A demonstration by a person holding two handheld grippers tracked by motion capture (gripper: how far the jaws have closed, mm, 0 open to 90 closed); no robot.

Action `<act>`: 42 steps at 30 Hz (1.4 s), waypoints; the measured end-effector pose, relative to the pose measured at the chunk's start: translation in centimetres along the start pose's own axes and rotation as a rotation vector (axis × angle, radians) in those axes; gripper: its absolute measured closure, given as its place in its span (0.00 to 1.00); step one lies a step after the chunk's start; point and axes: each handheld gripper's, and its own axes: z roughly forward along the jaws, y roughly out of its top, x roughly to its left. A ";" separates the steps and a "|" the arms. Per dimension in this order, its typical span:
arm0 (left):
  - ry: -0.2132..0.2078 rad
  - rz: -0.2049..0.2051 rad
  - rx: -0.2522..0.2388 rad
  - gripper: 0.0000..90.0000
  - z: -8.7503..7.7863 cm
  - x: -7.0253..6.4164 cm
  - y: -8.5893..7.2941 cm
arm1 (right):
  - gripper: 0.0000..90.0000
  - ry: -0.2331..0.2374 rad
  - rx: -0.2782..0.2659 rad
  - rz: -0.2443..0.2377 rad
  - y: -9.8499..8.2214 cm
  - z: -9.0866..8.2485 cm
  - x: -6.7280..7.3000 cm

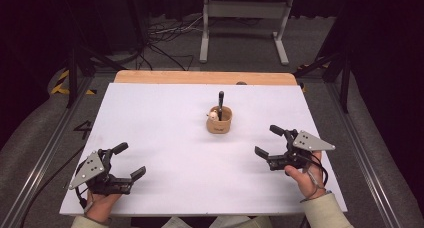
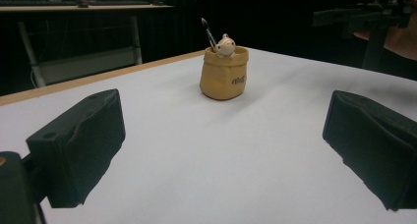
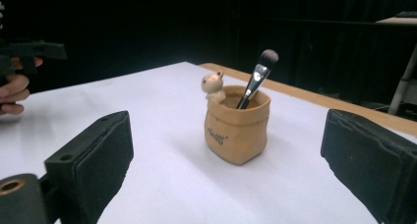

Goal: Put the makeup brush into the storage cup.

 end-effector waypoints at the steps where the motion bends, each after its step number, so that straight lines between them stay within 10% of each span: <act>1: -0.005 -0.009 0.001 0.03 0.0 -0.1 0.0 | 0.06 0.008 0.008 -0.001 -0.3 0.1 0.1; 24: -0.022 -0.001 0.008 0.03 0.1 -0.2 -0.2 | 0.06 0.078 0.042 0.031 -3.8 0.5 1.7; 34: -0.056 -0.075 0.006 0.03 0.5 0.1 -0.7 | 0.06 0.050 0.028 0.046 -4.6 0.4 1.8; 42: -0.054 -0.051 0.017 0.05 0.8 0.0 -1.1 | 0.05 0.025 -0.019 0.078 -4.8 0.0 1.6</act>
